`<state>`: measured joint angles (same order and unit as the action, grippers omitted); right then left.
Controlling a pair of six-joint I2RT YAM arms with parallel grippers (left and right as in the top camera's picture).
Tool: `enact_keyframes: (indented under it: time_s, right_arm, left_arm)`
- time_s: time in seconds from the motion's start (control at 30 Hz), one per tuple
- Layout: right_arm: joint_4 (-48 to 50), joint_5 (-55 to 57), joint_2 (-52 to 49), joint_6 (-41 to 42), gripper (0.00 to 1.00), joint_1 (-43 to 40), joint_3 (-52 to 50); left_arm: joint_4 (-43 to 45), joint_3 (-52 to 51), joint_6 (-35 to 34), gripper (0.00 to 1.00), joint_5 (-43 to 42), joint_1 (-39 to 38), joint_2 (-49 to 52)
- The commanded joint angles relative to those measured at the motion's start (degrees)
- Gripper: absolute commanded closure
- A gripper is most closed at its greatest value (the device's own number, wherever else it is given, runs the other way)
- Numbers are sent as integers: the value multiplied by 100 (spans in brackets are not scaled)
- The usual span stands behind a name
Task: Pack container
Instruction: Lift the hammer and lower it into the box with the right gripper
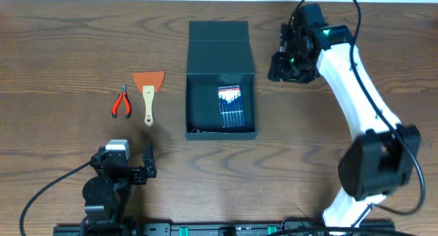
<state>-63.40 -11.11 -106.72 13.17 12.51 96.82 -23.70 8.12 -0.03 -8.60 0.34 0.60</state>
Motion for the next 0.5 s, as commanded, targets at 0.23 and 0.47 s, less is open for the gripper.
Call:
enact_keyframes:
  time_s: [0.23, 0.47]
  right_arm:
    - [-313, -352, 970, 267, 68, 1410, 177]
    - [-420, -219, 717, -450, 68, 2369, 61]
  left_arm:
    - [-2, -116, -7, 2, 31, 35, -26]
    - [-2, -116, -7, 2, 31, 35, -26]
